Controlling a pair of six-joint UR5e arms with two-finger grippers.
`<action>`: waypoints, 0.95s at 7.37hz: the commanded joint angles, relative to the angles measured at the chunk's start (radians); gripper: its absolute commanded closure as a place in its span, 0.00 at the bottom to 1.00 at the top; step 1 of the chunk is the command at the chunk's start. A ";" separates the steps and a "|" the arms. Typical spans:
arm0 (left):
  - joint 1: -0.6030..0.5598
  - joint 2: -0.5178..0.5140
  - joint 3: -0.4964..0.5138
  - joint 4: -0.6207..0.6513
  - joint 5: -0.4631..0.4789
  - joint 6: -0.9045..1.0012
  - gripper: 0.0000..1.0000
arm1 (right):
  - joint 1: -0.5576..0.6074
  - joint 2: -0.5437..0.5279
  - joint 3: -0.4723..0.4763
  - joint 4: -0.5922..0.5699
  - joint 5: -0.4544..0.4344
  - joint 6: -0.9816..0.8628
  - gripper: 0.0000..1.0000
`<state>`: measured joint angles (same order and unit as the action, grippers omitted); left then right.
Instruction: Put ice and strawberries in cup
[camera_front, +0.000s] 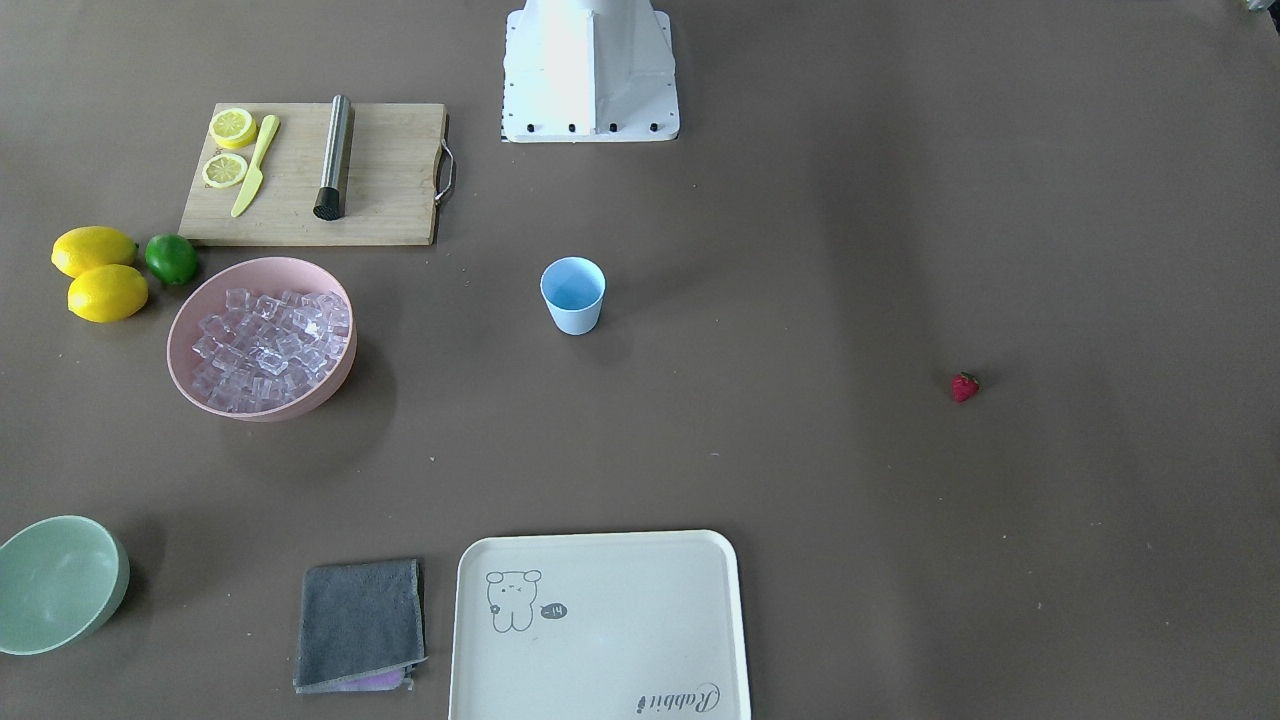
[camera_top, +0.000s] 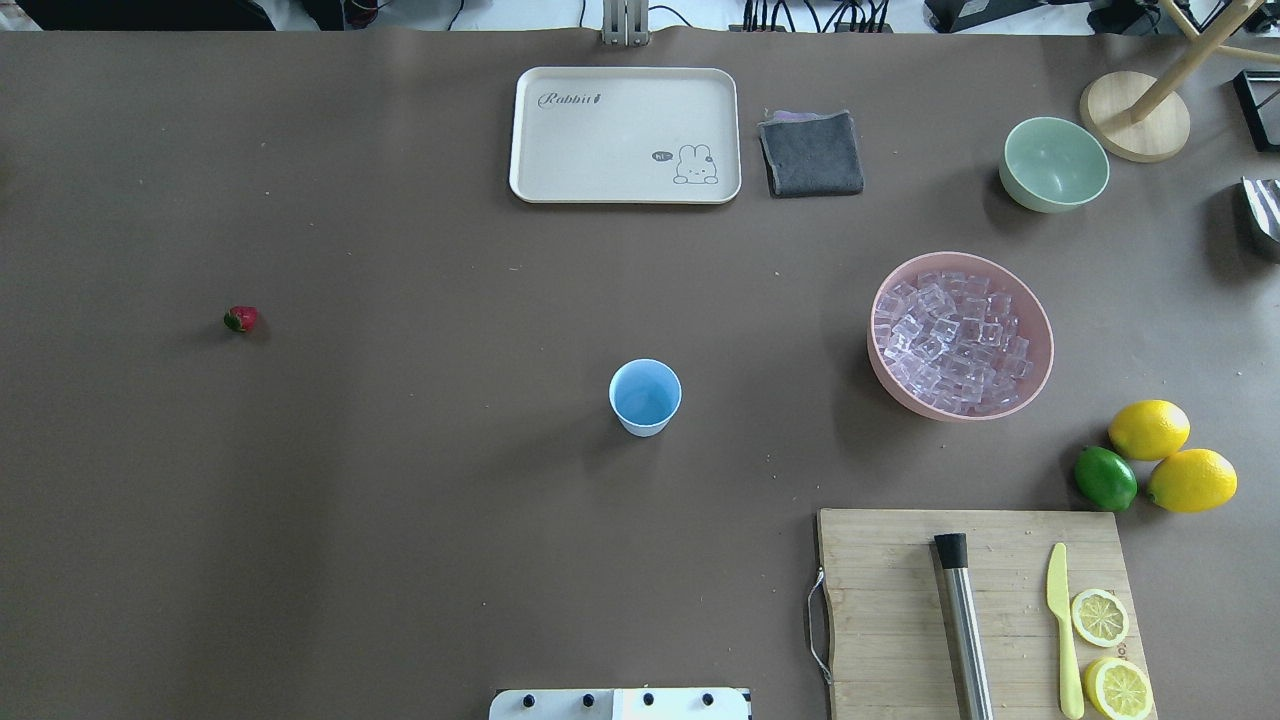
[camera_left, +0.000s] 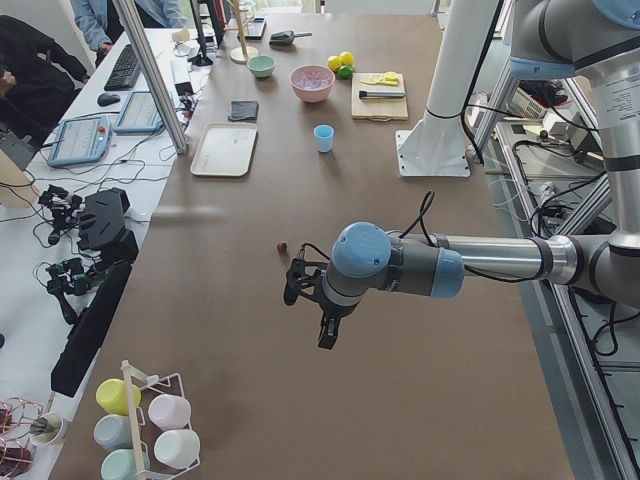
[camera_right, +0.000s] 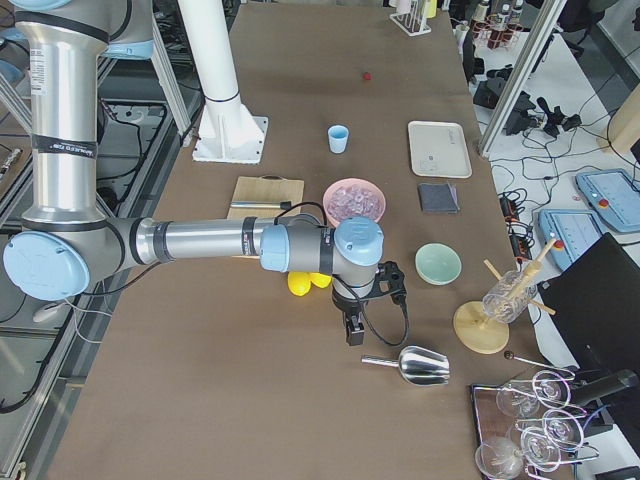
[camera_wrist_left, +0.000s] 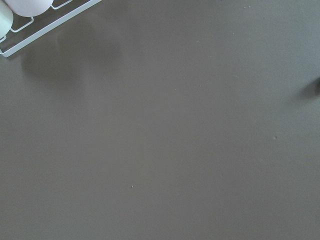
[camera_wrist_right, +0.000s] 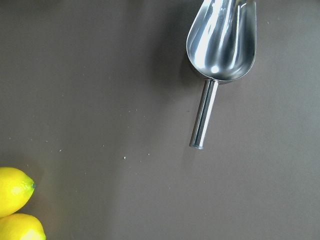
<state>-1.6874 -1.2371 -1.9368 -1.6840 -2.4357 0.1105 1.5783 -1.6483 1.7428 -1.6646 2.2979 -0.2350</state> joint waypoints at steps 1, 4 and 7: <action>0.000 0.004 -0.001 0.001 0.001 0.000 0.02 | -0.009 0.001 0.001 0.002 0.000 -0.001 0.00; 0.000 0.011 0.005 -0.005 0.000 0.005 0.02 | -0.014 0.004 0.001 0.002 0.018 -0.003 0.00; 0.002 0.022 0.010 0.000 -0.008 -0.006 0.02 | -0.017 -0.002 0.003 0.002 0.043 -0.007 0.00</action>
<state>-1.6865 -1.2223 -1.9298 -1.6859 -2.4388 0.1105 1.5630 -1.6473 1.7455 -1.6629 2.3238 -0.2409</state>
